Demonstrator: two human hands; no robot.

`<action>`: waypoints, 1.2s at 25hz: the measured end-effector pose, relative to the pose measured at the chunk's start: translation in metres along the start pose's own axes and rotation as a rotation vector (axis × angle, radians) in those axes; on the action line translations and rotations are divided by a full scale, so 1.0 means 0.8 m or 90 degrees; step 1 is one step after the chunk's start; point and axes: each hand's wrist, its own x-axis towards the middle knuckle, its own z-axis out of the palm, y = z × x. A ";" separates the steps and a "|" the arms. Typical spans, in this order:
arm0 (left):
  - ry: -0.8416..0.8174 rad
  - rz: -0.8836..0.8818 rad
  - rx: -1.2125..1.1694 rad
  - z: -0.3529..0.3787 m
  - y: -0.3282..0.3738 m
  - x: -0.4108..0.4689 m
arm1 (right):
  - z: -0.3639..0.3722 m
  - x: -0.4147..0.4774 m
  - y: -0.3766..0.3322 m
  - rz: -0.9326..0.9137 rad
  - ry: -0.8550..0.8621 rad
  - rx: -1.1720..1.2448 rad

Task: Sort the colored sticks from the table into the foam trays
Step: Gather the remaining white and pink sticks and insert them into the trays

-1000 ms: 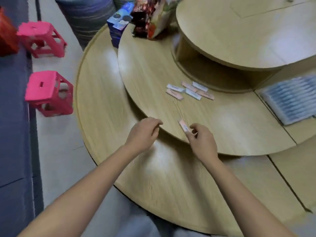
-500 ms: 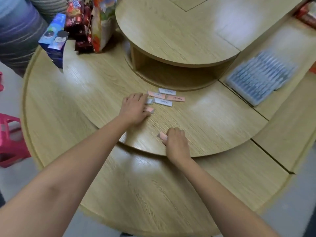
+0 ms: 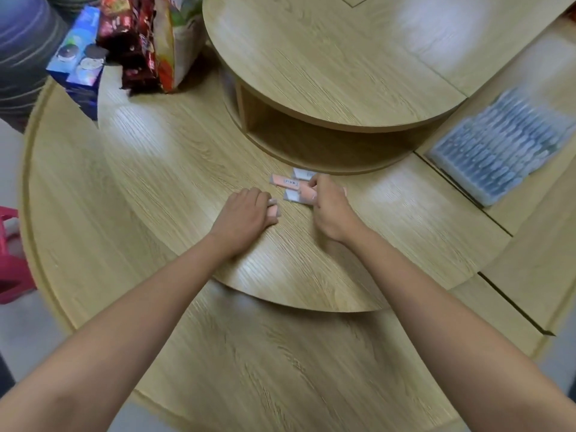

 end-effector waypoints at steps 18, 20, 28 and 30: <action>0.061 0.081 -0.096 -0.002 0.019 -0.031 | 0.024 -0.012 0.008 -0.131 -0.017 -0.289; 0.064 0.028 -0.166 -0.016 0.018 -0.021 | -0.003 -0.011 0.016 -0.165 0.059 -0.266; -0.019 -0.055 -0.131 -0.026 0.014 0.065 | -0.044 0.031 0.038 -0.124 -0.023 -0.181; -0.055 -0.084 -0.125 -0.026 0.018 0.068 | -0.042 0.037 0.038 -0.121 -0.061 -0.168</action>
